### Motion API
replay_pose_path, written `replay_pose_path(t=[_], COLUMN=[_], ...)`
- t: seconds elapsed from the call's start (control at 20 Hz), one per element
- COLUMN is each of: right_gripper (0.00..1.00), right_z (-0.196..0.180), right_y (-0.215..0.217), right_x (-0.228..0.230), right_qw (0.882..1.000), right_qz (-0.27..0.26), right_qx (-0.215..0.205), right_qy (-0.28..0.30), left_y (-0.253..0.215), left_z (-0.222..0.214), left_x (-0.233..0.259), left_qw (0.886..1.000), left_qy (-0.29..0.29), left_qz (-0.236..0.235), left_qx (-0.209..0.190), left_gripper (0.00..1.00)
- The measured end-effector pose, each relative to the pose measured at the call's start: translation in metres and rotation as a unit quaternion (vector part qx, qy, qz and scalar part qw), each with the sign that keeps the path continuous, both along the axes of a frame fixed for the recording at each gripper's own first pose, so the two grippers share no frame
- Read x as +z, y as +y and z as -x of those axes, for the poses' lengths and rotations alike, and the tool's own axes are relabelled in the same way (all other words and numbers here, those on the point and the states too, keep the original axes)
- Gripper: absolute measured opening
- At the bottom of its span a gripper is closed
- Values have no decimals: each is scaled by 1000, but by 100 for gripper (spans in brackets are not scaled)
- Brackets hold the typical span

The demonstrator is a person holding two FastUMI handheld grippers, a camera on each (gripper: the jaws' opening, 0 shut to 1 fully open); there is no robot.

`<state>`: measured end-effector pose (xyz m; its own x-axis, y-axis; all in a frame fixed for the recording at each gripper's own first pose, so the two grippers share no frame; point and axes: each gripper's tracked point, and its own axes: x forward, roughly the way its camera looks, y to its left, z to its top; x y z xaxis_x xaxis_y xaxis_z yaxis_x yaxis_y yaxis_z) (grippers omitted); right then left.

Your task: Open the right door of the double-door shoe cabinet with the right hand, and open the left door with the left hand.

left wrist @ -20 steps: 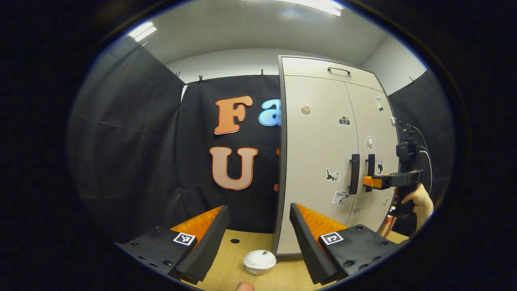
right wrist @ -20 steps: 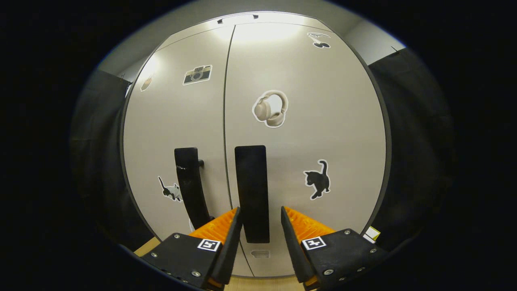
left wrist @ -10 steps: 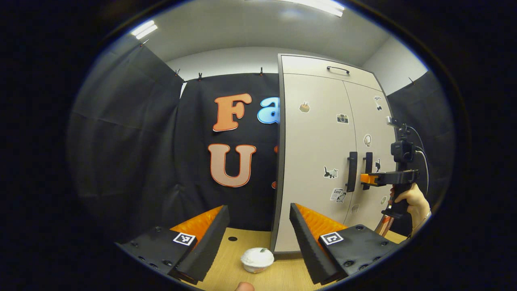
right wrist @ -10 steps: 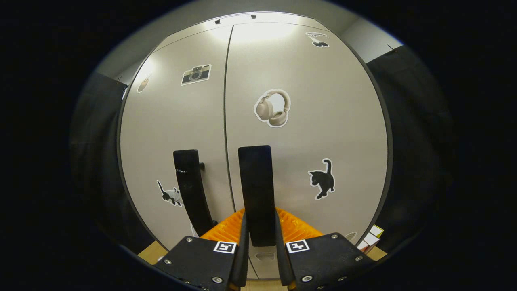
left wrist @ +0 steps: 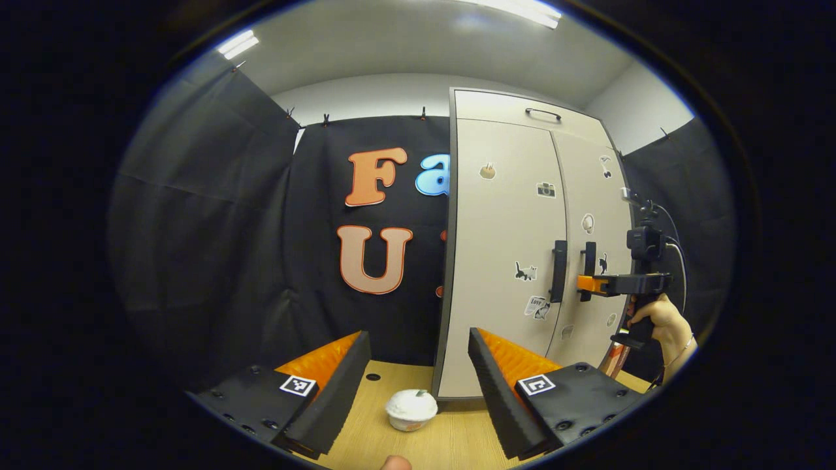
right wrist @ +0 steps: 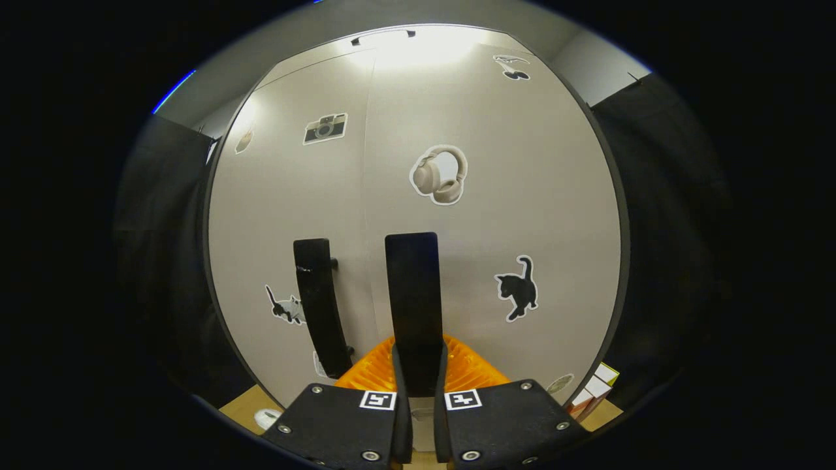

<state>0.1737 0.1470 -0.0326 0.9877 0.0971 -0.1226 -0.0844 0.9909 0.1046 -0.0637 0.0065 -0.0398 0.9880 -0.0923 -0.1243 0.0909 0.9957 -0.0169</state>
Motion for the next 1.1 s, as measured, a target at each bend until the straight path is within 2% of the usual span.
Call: replay_pose_path(t=[0.35,0.75,0.8,1.1], right_gripper=[11,11,6,5], right_z=[29,51,54,62], right_y=[-12,-32,-33,-50], right_x=[9,14,15,15], right_qw=[999,999,999,999], right_qz=[-1,14,6,15], right_qx=[42,48,49,38], right_qy=[-5,-15,-18,-19], left_y=[-15,-45,-50,-77], left_z=[18,28,29,29], left_x=[8,9,9,4], left_qw=[1000,1000,1000,999], left_qy=[-10,-7,-6,-1], left_qz=[3,0,1,-2], left_qx=[-8,-25,-29,-51], left_gripper=[96,96,96,96])
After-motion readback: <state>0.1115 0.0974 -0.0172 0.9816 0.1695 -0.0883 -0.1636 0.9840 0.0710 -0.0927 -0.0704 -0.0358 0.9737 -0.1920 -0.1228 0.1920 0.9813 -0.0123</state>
